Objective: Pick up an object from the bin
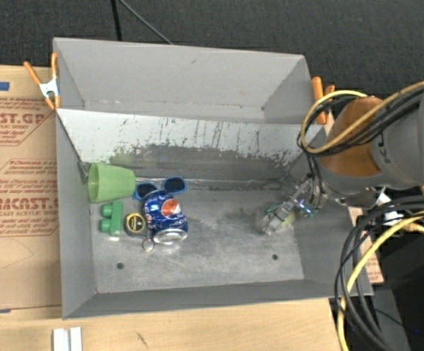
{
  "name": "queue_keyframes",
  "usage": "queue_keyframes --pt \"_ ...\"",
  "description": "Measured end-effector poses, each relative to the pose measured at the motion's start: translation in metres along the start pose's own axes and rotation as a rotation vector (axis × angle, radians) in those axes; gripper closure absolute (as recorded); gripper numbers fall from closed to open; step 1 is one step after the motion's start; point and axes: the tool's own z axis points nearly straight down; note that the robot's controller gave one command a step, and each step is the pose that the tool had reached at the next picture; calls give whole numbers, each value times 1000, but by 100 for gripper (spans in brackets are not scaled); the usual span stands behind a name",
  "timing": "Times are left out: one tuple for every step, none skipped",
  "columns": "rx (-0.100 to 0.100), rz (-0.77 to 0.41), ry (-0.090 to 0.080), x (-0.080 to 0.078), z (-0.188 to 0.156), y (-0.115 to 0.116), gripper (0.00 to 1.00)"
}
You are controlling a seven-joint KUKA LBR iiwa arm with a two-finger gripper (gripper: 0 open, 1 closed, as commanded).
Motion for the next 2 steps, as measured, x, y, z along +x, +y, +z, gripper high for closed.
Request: queue_keyframes --pt "4 8 -5 -3 -1 -4 100" --pt "11 6 -9 -3 -30 -2 100"
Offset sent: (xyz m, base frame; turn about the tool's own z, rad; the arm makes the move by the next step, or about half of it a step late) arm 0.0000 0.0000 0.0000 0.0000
